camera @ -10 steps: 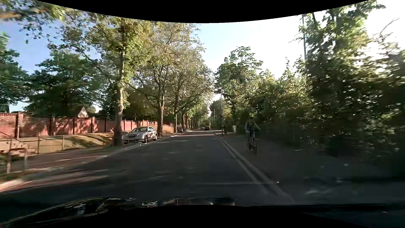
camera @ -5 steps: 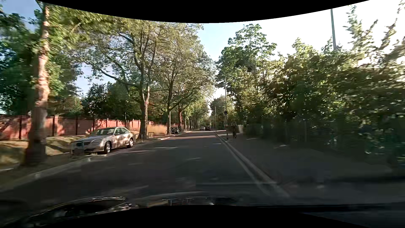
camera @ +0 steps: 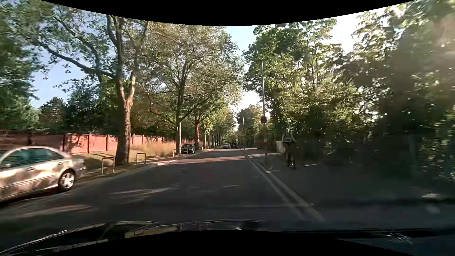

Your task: Follow the waypoints while adhering to traffic rules and regulations

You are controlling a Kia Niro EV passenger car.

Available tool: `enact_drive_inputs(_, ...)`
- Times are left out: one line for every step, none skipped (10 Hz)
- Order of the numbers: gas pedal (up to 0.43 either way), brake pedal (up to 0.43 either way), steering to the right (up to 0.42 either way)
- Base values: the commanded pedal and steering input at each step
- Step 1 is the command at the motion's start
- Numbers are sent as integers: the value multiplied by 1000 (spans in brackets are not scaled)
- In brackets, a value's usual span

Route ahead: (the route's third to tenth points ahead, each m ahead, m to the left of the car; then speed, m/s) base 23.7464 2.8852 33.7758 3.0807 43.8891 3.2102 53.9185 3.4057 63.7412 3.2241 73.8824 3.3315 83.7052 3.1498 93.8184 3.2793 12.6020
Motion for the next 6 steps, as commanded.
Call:
enact_drive_inputs(87, 0, -2)
enact_drive_inputs(87, 0, -2)
enact_drive_inputs(87, 0, -1)
enact_drive_inputs(87, 0, -1)
enact_drive_inputs(87, 0, -1)
enact_drive_inputs(98, 0, -1)
